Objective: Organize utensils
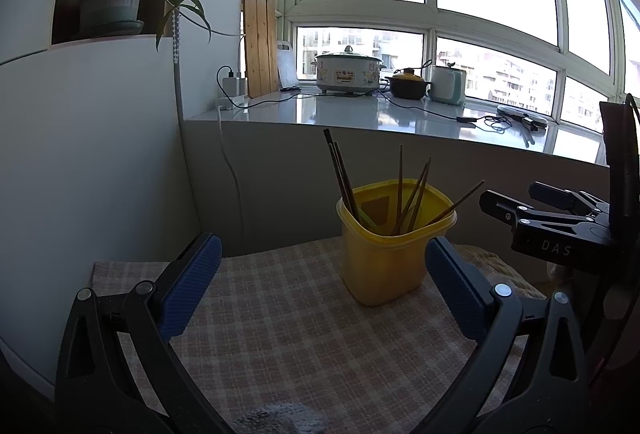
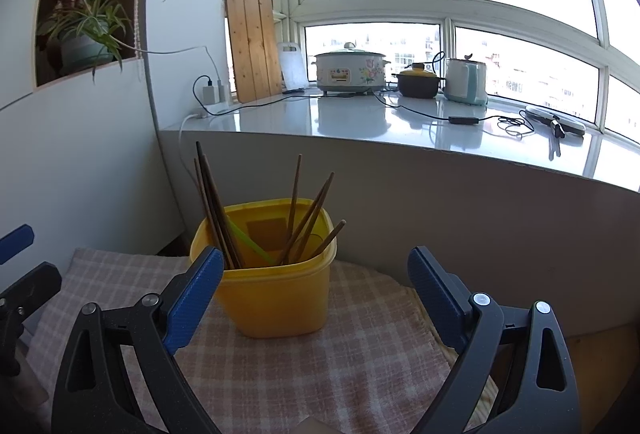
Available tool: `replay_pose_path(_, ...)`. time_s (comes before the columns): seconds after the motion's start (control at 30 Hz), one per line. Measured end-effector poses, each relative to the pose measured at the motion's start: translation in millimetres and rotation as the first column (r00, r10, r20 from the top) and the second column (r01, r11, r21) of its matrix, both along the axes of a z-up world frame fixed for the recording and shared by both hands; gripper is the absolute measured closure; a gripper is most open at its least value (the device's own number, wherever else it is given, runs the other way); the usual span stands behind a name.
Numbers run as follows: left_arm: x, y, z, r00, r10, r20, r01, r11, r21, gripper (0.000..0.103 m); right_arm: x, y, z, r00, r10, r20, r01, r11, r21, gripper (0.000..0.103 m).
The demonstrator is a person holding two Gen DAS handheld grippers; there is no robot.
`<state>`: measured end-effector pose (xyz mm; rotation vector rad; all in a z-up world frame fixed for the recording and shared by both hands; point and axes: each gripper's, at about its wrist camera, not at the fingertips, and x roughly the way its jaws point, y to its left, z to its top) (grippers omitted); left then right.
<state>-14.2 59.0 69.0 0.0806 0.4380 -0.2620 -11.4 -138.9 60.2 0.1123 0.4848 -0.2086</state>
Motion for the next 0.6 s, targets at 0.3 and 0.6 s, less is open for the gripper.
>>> replay_pose_path(0.3,-0.8,0.1,-0.8,1.0,0.005,0.001,-0.005,1.0,0.001,0.0,0.7,2.2,-1.3,1.0,0.005,-0.007,-0.005,1.0,0.008,0.009)
replay_pose_path(0.6,2.9,5.3,-4.5,1.0,0.014,-0.015,-0.014,1.0,0.0,0.0,3.7,2.6,-3.3,1.0,0.006,-0.02,-0.005,1.0,0.013,0.009)
